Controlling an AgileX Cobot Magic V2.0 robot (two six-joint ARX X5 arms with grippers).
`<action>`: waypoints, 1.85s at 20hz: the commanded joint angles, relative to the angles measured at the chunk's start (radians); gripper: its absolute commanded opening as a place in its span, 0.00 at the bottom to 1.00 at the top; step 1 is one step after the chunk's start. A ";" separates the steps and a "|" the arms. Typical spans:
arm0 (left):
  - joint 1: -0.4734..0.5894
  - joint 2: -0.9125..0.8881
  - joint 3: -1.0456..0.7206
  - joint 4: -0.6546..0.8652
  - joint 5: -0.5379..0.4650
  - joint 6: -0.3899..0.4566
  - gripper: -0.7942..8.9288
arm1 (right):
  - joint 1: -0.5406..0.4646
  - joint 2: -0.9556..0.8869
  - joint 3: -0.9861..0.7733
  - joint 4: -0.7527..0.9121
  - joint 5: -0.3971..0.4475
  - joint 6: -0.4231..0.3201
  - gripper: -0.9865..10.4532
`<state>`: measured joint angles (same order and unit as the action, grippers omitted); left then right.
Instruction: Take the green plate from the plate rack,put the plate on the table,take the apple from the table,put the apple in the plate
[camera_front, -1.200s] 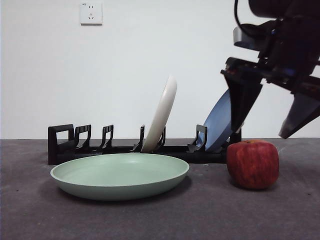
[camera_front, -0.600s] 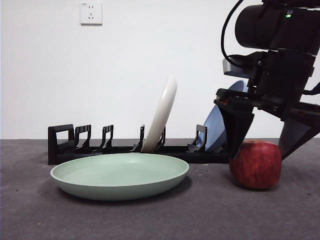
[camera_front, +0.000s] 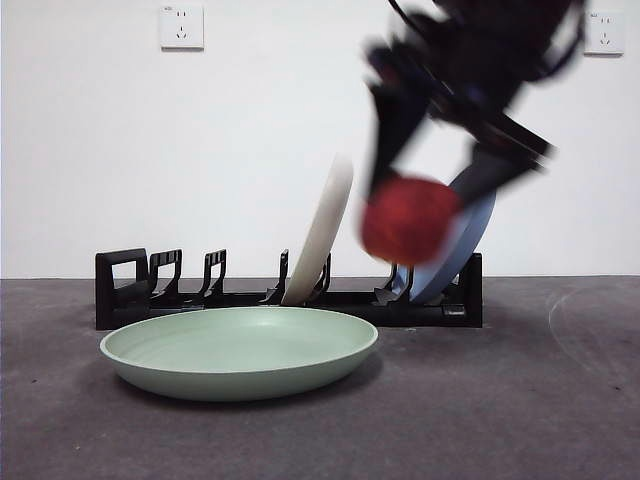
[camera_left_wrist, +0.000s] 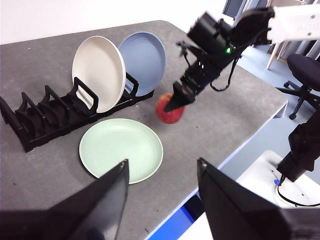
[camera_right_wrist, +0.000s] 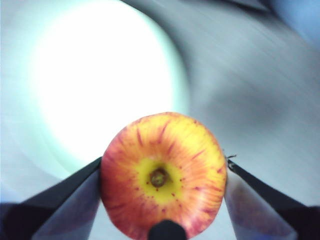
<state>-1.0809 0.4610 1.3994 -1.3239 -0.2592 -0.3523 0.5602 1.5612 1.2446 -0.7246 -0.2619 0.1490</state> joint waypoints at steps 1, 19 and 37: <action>0.001 -0.002 -0.004 0.003 -0.003 -0.007 0.32 | 0.082 0.005 0.055 0.050 -0.001 0.011 0.08; 0.001 -0.002 -0.004 0.003 -0.003 -0.019 0.32 | 0.290 0.293 0.105 0.284 0.333 0.035 0.08; 0.001 -0.002 -0.004 0.003 -0.002 -0.022 0.32 | 0.290 0.367 0.105 0.275 0.295 0.024 0.10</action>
<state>-1.0809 0.4614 1.3994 -1.3239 -0.2588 -0.3679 0.8467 1.9091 1.3521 -0.4526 0.0364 0.1722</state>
